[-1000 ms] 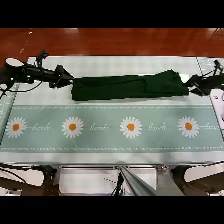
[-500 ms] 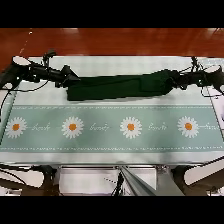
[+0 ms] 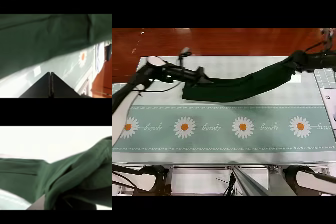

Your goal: Fold the shirts.

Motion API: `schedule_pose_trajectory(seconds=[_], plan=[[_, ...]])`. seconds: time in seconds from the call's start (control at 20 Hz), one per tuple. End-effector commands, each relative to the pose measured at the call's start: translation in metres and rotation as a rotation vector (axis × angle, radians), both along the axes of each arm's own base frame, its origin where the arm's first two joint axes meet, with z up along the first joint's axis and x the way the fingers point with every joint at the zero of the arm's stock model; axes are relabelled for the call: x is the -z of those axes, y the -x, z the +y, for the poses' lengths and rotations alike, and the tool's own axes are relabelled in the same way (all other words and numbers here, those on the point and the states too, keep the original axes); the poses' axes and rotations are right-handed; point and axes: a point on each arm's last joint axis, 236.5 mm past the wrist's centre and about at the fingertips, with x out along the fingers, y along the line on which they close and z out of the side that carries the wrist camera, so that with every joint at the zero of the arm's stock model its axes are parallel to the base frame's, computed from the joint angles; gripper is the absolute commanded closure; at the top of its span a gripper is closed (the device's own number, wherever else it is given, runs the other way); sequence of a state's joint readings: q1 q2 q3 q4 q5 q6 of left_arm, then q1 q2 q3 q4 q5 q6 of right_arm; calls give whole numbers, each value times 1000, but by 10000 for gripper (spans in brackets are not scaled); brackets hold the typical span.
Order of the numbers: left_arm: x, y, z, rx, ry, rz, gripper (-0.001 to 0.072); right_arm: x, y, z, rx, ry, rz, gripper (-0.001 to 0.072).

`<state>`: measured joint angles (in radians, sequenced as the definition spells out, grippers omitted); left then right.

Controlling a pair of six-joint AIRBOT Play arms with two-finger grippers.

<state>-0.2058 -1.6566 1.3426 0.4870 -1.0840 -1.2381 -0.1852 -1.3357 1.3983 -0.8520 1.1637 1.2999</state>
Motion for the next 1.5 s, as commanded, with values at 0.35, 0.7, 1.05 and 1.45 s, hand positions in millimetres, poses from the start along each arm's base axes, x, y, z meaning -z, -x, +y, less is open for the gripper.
schedule_pose_trajectory(seconds=[0.35, 0.7, 1.05, 1.45], plan=[[35, 105, -187, 149, 46, 41, 690, -99, 110, 43, 27, 176, -95, 685], [41, 93, -198, 63, 85, 68, 692, -86, 120, 12, 97, 302, -41, 685], [-103, -45, -2, -253, 64, -294, 691, -44, 91, 28, 6, 400, 11, 686], [-245, -25, 194, -525, 37, -552, 691, 52, 39, 175, -200, 315, 18, 686]])
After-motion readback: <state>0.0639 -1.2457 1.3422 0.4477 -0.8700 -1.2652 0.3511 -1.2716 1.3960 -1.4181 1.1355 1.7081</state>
